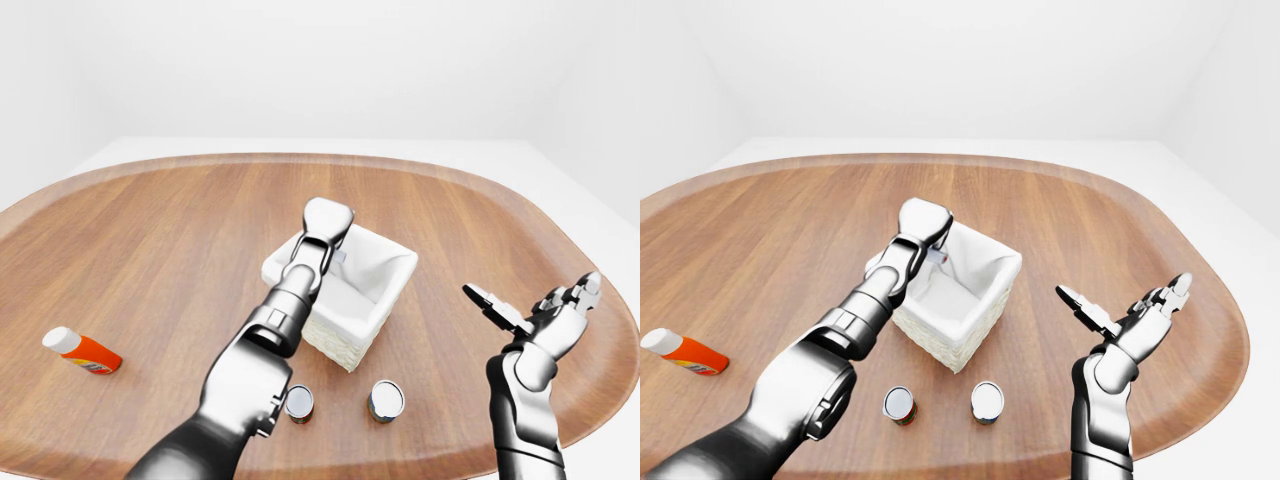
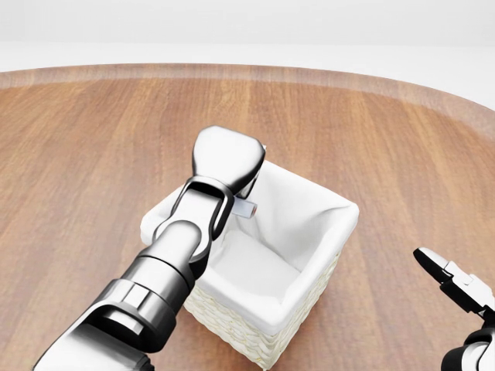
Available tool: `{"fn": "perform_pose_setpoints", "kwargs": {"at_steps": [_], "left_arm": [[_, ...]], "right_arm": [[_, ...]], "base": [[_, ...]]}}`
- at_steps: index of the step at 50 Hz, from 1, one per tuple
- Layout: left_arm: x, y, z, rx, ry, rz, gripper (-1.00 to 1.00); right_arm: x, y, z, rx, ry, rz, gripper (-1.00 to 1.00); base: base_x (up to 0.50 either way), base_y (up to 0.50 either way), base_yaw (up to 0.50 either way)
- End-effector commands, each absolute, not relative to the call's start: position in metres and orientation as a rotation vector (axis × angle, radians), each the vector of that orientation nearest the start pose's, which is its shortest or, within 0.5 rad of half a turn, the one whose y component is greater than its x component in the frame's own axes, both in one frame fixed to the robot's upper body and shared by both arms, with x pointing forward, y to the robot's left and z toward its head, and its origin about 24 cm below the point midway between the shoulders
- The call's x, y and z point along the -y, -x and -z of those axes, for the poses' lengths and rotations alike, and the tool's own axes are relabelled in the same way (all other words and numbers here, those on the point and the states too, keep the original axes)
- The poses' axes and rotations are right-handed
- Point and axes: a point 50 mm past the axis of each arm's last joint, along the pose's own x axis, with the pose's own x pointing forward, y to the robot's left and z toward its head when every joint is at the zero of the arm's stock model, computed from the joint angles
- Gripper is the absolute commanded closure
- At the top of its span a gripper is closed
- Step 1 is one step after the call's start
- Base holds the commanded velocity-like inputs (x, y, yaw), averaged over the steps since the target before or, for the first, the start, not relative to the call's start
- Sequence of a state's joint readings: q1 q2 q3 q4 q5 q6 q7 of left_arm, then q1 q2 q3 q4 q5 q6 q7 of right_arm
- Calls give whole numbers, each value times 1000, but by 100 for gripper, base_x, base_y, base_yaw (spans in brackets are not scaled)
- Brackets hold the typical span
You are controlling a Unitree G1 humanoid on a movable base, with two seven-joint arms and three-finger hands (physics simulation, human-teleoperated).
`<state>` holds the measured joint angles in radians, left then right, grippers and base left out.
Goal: Pick up the alphabet soup and the cream cheese box, and put them in the basket.
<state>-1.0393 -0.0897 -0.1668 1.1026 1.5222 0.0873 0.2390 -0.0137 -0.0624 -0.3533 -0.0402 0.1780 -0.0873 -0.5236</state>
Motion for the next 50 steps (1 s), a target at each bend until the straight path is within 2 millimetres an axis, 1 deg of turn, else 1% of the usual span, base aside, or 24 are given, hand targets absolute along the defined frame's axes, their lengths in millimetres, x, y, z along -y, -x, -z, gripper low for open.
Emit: {"fn": "perform_pose_setpoints", "kwargs": {"at_steps": [1,5,10,12,17,24,27,39,43,50], "left_arm": [[-23,-392,-114,351,-1763,189,100],[-20,-391,-114,355,-1767,198,100],[-18,-389,-108,341,-1777,224,100],[-18,-391,-113,351,-1779,210,100],[-17,-391,-113,355,-1797,219,100],[-13,-391,-118,373,-1772,201,100],[-13,-392,-122,388,-1732,172,100],[4,-386,-124,437,-1733,201,100],[7,-386,-126,446,-1731,202,100],[9,-383,-119,436,-1734,223,100]], "right_arm": [[267,-225,-65,157,-141,867,-100],[267,-225,-64,156,-140,868,-100],[267,-225,-64,156,-140,868,-100],[267,-225,-65,159,-141,868,-100],[267,-225,-65,157,-141,868,-100],[267,-225,-65,157,-143,868,-100],[267,-225,-65,158,-144,868,-100],[267,-225,-65,158,-144,868,-100],[267,-225,-65,157,-143,868,-100],[267,-225,-64,155,-143,869,-100]], "base": [[0,0,0],[0,0,0],[0,0,0],[0,0,0],[0,0,0],[0,0,0],[0,0,0],[0,0,0],[0,0,0],[0,0,0]]}}
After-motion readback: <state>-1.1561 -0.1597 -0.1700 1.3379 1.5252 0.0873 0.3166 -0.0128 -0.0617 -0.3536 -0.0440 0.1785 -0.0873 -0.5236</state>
